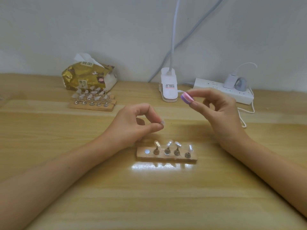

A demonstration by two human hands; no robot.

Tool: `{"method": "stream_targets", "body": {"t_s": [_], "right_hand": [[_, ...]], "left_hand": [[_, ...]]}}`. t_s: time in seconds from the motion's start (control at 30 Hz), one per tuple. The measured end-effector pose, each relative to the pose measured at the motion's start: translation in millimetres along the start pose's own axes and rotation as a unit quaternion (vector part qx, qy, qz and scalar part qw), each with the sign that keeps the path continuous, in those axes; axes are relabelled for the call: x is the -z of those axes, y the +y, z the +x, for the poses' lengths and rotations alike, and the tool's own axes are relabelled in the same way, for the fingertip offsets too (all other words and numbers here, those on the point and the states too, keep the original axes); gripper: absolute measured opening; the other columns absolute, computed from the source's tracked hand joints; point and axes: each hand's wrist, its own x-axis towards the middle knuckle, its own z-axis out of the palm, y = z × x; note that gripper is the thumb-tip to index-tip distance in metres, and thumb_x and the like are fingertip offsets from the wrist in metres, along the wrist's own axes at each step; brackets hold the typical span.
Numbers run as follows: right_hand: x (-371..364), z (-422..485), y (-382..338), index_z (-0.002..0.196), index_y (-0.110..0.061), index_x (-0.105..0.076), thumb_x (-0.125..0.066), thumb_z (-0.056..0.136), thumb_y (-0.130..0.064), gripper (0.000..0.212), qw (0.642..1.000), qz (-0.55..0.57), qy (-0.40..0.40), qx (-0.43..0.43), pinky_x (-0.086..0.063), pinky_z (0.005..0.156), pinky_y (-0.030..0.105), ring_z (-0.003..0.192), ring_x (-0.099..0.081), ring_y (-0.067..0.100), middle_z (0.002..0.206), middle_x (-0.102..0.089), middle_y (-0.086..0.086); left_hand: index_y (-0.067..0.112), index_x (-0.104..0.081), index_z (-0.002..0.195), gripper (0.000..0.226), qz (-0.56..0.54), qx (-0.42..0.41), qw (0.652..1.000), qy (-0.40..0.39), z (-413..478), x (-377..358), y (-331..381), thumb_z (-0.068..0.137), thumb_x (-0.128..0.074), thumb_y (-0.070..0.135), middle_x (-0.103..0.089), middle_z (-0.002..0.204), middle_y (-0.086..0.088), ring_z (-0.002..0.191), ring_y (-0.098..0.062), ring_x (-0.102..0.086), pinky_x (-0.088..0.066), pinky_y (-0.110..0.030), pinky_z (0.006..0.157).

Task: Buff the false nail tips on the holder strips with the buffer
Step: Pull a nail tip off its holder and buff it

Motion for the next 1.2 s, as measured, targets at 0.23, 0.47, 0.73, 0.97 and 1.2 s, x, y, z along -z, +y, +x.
{"method": "stream_targets", "body": {"t_s": [0.23, 0.47, 0.73, 0.97, 1.2], "right_hand": [[1, -3, 6, 0.11, -0.029, -0.073, -0.071, 0.087, -0.028, 0.024, 0.991, 0.055, -0.006, -0.122, -0.041, 0.054, 0.012, 0.077, -0.048, 0.013, 0.101, -0.073, -0.014], [-1, -5, 2, 0.107, -0.02, -0.07, -0.066, 0.094, -0.01, 0.017, 0.989, 0.064, -0.042, -0.126, -0.047, 0.053, 0.018, 0.071, -0.054, 0.008, 0.101, -0.068, -0.006], [-2, -6, 3, 0.107, -0.014, -0.063, -0.065, 0.093, -0.005, 0.016, 0.988, 0.069, -0.075, -0.113, -0.048, 0.053, 0.022, 0.063, -0.055, 0.012, 0.1, -0.066, -0.008], [-2, -6, 5, 0.11, -0.013, -0.063, -0.066, 0.093, -0.009, 0.018, 0.988, 0.07, -0.077, -0.116, -0.049, 0.053, 0.022, 0.065, -0.057, 0.013, 0.099, -0.067, -0.008], [-3, -8, -4, 0.106, -0.018, -0.063, -0.069, 0.09, -0.019, 0.017, 0.986, 0.058, -0.086, -0.13, -0.051, 0.054, 0.025, 0.068, -0.059, 0.014, 0.097, -0.068, -0.004]], "left_hand": [[0.015, -0.066, 0.083, 0.026, -0.037, 0.0, 0.998, -0.043, -3, 9, 7, 0.071, -0.078, 0.035, -0.078, 0.093, 0.005, 0.048, -0.019, -0.053, -0.046, -0.017, 0.049], [0.034, -0.075, 0.078, 0.018, 0.092, 0.016, 0.973, -0.213, -2, 56, 21, 0.067, -0.081, 0.047, -0.073, 0.096, 0.014, 0.091, -0.021, -0.061, -0.044, -0.018, 0.075], [0.021, -0.077, 0.084, 0.007, 0.086, 0.007, 0.957, -0.277, -7, 45, 11, 0.079, -0.08, 0.016, -0.07, 0.093, 0.005, 0.095, -0.027, -0.062, -0.048, -0.028, 0.078], [0.024, -0.073, 0.095, 0.015, 0.096, 0.029, 0.956, -0.277, -10, 42, 11, 0.082, -0.078, 0.016, -0.071, 0.095, 0.011, 0.074, -0.015, -0.059, -0.042, -0.007, 0.069], [0.031, -0.074, 0.089, 0.013, 0.087, 0.026, 0.977, -0.195, -33, 39, 7, 0.08, -0.079, 0.023, -0.074, 0.09, 0.009, 0.075, -0.003, -0.066, -0.046, -0.009, 0.067]]}}
